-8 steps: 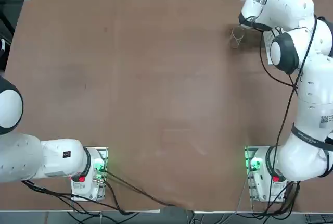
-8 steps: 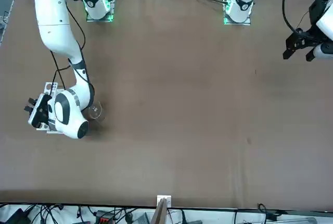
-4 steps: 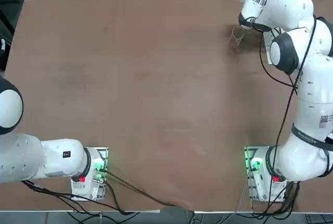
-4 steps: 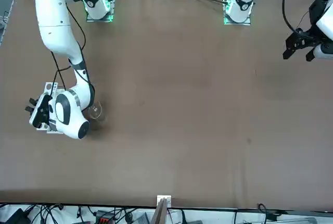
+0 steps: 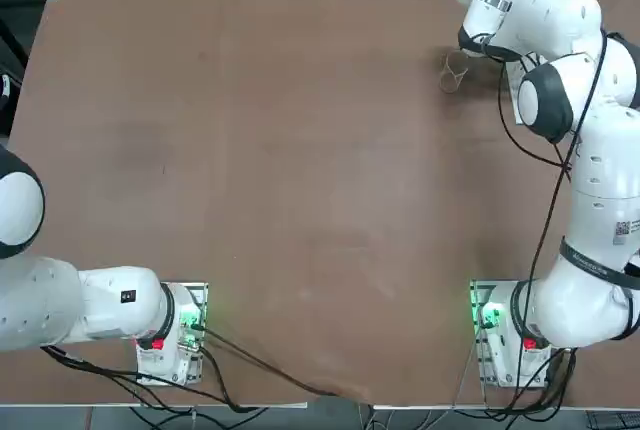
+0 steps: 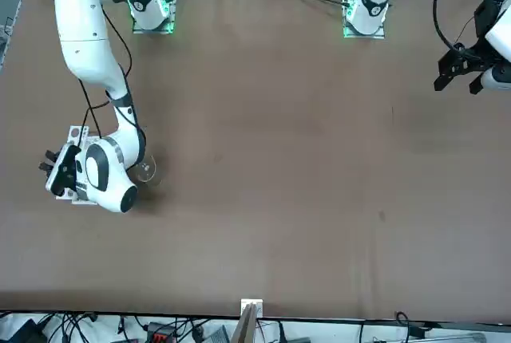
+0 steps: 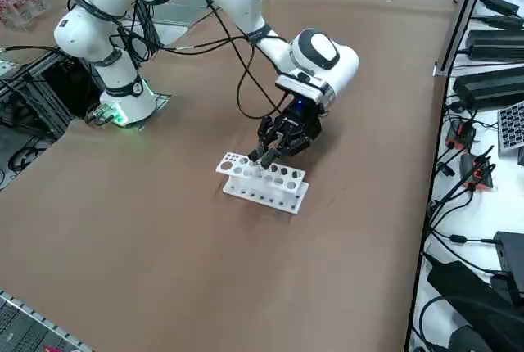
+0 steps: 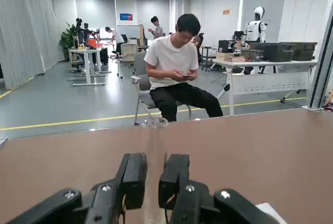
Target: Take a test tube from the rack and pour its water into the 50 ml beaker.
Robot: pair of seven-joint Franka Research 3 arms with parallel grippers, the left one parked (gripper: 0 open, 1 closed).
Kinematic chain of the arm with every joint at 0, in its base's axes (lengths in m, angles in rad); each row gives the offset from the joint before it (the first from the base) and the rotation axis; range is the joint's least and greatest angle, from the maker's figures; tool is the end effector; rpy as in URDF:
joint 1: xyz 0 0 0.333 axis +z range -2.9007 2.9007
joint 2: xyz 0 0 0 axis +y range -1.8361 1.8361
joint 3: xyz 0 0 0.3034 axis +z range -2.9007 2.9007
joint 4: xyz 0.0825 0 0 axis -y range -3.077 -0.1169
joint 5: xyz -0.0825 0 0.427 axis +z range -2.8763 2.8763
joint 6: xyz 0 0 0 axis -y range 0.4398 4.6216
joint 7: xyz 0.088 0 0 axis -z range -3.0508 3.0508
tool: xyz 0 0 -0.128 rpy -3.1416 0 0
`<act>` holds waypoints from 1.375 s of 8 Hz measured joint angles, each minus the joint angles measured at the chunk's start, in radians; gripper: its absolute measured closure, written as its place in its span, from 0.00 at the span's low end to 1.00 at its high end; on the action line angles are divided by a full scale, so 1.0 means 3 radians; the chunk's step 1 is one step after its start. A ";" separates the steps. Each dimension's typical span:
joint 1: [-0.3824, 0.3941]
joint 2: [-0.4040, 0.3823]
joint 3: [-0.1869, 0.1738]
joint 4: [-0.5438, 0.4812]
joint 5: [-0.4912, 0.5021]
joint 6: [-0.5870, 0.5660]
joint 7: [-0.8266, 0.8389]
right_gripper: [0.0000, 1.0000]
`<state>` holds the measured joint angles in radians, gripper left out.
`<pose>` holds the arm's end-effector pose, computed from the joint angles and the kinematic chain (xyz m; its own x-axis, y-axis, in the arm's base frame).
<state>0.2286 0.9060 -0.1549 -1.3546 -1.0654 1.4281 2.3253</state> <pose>0.6957 -0.0510 0.1714 -0.0723 -0.1601 0.9845 -0.9539 0.2993 -0.0214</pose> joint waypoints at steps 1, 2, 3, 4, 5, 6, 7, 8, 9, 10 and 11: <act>0.0000 0.0009 0.0000 0.0000 0.0000 0.0000 0.0006 0.81; 0.0001 0.0014 0.0000 0.0000 0.0000 0.0000 0.0008 0.81; 0.0002 0.0018 0.0000 0.0000 0.0000 0.0000 0.0010 0.81; 0.0002 0.0021 0.0000 0.0000 0.0000 -0.0001 0.0012 0.80; 0.0002 0.0027 0.0000 -0.0001 0.0000 -0.0016 0.0012 0.77; 0.0002 0.0035 0.0000 -0.0001 0.0000 -0.0033 0.0008 0.67; 0.0002 0.0044 0.0000 -0.0001 0.0000 -0.0045 0.0004 0.47; 0.0003 0.0047 0.0000 -0.0001 0.0000 -0.0050 -0.0005 0.29; 0.0005 0.0047 0.0000 -0.0001 0.0000 -0.0057 -0.0045 0.07; 0.0009 0.0047 0.0000 0.0002 0.0000 -0.0065 -0.0104 0.00; 0.0013 0.0044 0.0000 0.0013 0.0000 -0.0068 -0.0194 0.00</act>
<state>0.2326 0.9193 -0.1548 -1.3508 -1.0654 1.4077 2.2672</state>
